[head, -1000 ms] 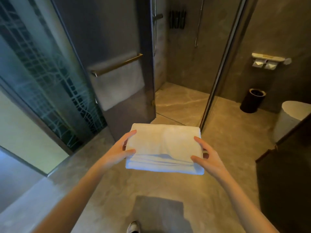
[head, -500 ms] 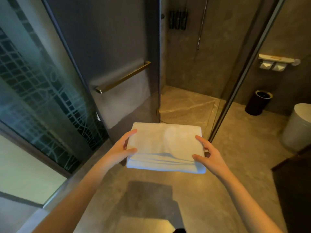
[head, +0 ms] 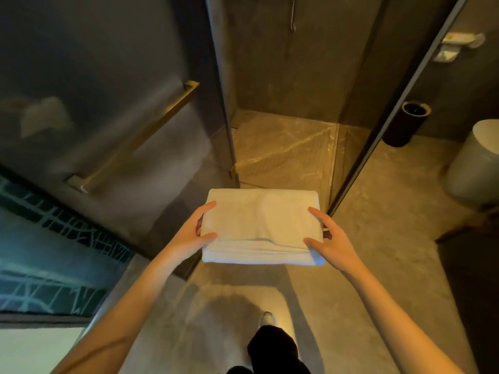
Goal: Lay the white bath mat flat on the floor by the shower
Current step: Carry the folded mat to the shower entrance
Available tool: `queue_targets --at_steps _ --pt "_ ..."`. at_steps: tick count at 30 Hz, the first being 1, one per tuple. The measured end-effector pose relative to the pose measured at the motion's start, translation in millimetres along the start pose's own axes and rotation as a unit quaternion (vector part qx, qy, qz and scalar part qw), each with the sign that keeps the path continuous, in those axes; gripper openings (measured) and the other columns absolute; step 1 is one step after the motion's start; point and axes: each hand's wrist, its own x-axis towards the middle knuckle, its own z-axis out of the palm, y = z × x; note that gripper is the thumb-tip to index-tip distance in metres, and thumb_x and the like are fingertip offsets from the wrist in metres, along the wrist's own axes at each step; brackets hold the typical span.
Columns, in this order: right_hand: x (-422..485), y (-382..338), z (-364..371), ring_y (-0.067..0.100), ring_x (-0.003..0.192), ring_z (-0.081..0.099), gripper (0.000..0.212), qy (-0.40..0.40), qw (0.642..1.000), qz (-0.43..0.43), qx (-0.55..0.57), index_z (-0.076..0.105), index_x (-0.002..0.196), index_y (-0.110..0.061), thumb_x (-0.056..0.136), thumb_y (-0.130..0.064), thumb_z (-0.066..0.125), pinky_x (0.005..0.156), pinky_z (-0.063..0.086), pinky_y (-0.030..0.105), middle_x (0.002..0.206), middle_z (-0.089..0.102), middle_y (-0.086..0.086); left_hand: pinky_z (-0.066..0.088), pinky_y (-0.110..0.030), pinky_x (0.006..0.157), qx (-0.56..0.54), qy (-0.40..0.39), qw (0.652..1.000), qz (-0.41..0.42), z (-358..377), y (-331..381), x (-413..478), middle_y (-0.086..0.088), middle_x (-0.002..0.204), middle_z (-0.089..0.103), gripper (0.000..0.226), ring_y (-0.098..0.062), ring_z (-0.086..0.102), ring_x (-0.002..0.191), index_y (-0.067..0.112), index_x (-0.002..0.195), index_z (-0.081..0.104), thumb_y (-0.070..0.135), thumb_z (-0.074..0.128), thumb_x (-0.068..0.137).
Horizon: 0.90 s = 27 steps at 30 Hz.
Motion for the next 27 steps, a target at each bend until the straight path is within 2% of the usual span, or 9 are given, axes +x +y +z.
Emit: queue_targets --at_steps 2,3,7,9,12,14,16,21,27 --pt "23 2 2 0.015 0.112 0.047 0.066 0.013 1.000 0.007 -0.002 0.042 0.133 -0.033 0.079 -0.007 0.069 0.093 0.045 0.037 0.139 0.045 -0.001 0.050 -0.016 0.078 -0.010 -0.008 1.000 -0.008 -7 -2 33 0.011 0.128 0.046 0.069 0.013 0.054 0.104 0.024 0.139 0.033 0.003 0.067 0.083" --pt "32 4 3 0.014 0.111 0.047 0.066 0.015 1.000 0.012 -0.006 0.042 0.133 -0.035 0.079 -0.007 0.069 0.093 0.046 0.040 0.138 0.046 -0.002 0.050 -0.015 0.077 -0.010 -0.017 1.000 -0.014 -10 -5 47 0.011 0.128 0.045 0.070 0.014 0.054 0.103 0.024 0.140 0.033 0.004 0.068 0.082" --pt "67 23 13 0.019 0.108 0.053 0.067 0.035 0.999 0.036 -0.014 0.043 0.128 -0.041 0.077 -0.009 0.071 0.088 0.050 0.041 0.135 0.048 -0.006 0.052 -0.020 0.079 -0.013 -0.046 0.999 -0.025 -22 -14 97 0.009 0.130 0.048 0.094 0.001 0.056 0.110 0.026 0.139 0.036 0.039 0.084 0.059" --pt "83 36 22 0.013 0.096 0.056 0.066 0.043 0.997 0.057 -0.006 0.043 0.128 -0.038 0.077 -0.005 0.070 0.077 0.052 0.027 0.130 0.049 -0.003 0.051 -0.018 0.078 0.008 -0.053 0.998 -0.023 -25 -27 123 0.012 0.128 0.048 0.102 0.002 0.056 0.108 0.024 0.139 0.036 0.053 0.082 0.053" --pt "105 64 40 0.006 0.085 0.054 0.065 0.055 0.994 0.092 0.004 0.043 0.132 -0.028 0.079 0.000 0.067 0.064 0.049 0.012 0.127 0.046 -0.003 0.051 -0.018 0.079 0.030 -0.071 0.996 -0.036 -25 -57 162 0.012 0.130 0.045 0.088 0.006 0.053 0.108 0.024 0.139 0.036 0.032 0.079 0.063" --pt "119 91 56 0.010 0.088 0.053 0.064 0.070 0.992 0.103 0.010 0.043 0.133 -0.024 0.079 0.002 0.066 0.064 0.047 0.009 0.127 0.044 -0.003 0.051 -0.020 0.085 0.045 -0.083 0.994 -0.047 -26 -89 192 0.008 0.137 0.042 0.076 0.005 0.051 0.113 0.027 0.139 0.036 0.006 0.070 0.075" --pt "132 124 73 0.015 0.093 0.053 0.064 0.076 0.990 0.117 0.019 0.043 0.133 -0.024 0.080 0.002 0.066 0.064 0.047 0.010 0.127 0.044 -0.003 0.050 -0.023 0.089 0.059 -0.098 0.992 -0.055 -24 -122 220 0.007 0.138 0.041 0.074 0.005 0.051 0.114 0.027 0.140 0.036 -0.006 0.063 0.079" --pt "162 213 117 0.005 0.085 0.054 0.065 0.092 0.982 0.161 0.027 0.041 0.127 -0.035 0.080 0.003 0.065 0.063 0.048 0.012 0.124 0.045 -0.005 0.050 -0.020 0.086 0.088 -0.109 0.987 -0.077 -7 -212 275 0.027 0.129 0.040 0.075 0.009 0.052 0.109 0.033 0.137 0.036 -0.009 0.060 0.080" --pt "206 358 169 0.009 0.085 0.056 0.066 0.101 0.977 0.188 0.017 0.042 0.126 -0.035 0.078 0.004 0.065 0.067 0.049 0.018 0.121 0.048 -0.004 0.045 -0.008 0.076 0.084 -0.107 0.985 -0.103 33 -356 344 0.026 0.123 0.041 0.073 0.020 0.050 0.099 0.025 0.138 0.037 -0.012 0.058 0.079"
